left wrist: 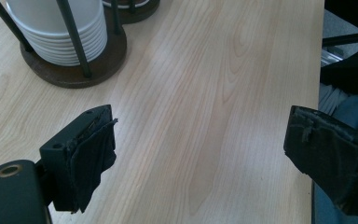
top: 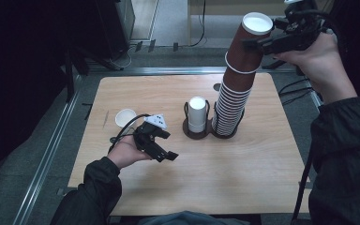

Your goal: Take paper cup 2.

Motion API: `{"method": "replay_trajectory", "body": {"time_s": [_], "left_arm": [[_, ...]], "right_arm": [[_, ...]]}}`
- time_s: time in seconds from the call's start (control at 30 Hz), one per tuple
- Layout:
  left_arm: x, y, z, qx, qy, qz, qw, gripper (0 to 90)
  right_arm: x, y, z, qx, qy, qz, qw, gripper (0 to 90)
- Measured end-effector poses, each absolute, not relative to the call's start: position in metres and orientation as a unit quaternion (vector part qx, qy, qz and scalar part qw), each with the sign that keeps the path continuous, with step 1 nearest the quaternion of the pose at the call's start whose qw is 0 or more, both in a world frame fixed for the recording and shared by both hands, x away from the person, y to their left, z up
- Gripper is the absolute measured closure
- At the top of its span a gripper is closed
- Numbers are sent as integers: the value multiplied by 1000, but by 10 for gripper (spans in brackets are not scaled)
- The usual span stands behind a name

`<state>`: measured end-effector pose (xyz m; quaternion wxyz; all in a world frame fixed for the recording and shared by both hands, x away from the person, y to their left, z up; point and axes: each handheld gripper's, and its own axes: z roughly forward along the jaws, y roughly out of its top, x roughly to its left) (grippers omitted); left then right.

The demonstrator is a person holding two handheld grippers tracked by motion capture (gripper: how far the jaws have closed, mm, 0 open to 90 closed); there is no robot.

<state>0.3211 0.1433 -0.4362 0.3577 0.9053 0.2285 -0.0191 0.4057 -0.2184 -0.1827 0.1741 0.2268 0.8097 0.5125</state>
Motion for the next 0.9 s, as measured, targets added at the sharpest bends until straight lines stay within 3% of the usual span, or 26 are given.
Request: {"method": "replay_trajectory", "body": {"time_s": [0.27, 0.4, 0.9], "left_arm": [[321, 144, -436, 903, 231, -21, 362, 88], [322, 145, -435, 902, 233, -20, 364, 88], [325, 155, -430, 891, 244, -17, 384, 87]], "right_arm": [[385, -219, -149, 196, 794, 539, 200, 206], [373, -215, -140, 180, 796, 546, 187, 207], [332, -185, -180, 126, 829, 530, 128, 206]]}}
